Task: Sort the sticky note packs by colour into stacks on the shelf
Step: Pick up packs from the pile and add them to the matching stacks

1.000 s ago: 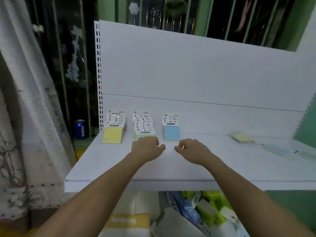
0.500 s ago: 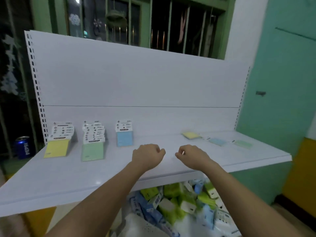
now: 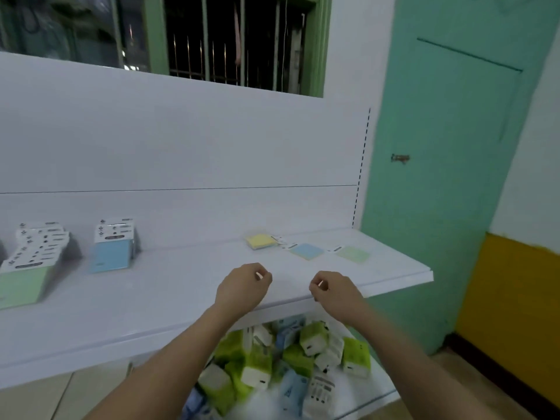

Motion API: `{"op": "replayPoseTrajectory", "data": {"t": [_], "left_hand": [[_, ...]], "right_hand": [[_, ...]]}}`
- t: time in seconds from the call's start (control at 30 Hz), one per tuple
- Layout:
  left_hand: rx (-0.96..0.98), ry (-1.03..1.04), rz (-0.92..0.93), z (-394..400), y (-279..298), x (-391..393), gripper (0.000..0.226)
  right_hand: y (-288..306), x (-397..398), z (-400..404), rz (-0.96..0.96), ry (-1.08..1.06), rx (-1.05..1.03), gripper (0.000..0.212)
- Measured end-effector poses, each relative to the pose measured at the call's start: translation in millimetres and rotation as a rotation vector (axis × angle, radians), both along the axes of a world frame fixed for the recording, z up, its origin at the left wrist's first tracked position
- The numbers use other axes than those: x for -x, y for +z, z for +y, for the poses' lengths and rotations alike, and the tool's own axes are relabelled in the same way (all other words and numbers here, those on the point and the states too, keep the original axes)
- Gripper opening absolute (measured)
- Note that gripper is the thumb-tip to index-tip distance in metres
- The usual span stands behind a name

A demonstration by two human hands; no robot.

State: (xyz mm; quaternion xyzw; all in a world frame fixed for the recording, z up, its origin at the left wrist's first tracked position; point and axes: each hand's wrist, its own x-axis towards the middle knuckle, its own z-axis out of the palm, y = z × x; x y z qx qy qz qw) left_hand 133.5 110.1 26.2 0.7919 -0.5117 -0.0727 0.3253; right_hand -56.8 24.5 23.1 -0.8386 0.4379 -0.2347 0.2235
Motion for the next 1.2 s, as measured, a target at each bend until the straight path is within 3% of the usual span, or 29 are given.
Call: {"op": "replayPoseTrajectory", "data": {"t": [0.2,0.47,0.67,0.87,1.07,1.2], "left_hand": [[0.102,0.072,0.047,-37.5,-16.5,-10.3,0.017],[0.113,0.159,0.156,-134.1,-19.6,-66.1,0.018],[0.177,0.275,0.209,-204.8,-18.6,-96.8,0.037],[0.091,0.389,0.375,-241.4,-28.7,-115.7,0.062],[0.091,0.377,0.310,-247.3,-42.4,-120.8,0.063],[0.126,0.368,0.458,-246.1,-40.8,-127.8,0.066]], "right_hand": [[-18.0,8.2,-62.6,-0.063,-0.048,-0.031,0.015],[-26.6,-42.4,-150.4,-0.079,-0.032,0.003,0.004],[-15.1,-83.3,-225.7,0.166,-0.105,0.043,0.036],[-4.9,-112.7,-268.0,0.423,0.014,-0.011,0.049],[-7.8,-115.5,-300.3,0.215,0.119,-0.167,0.050],[-19.9,-112.2,-312.4,0.086,0.171,-0.247,0.037]]}}
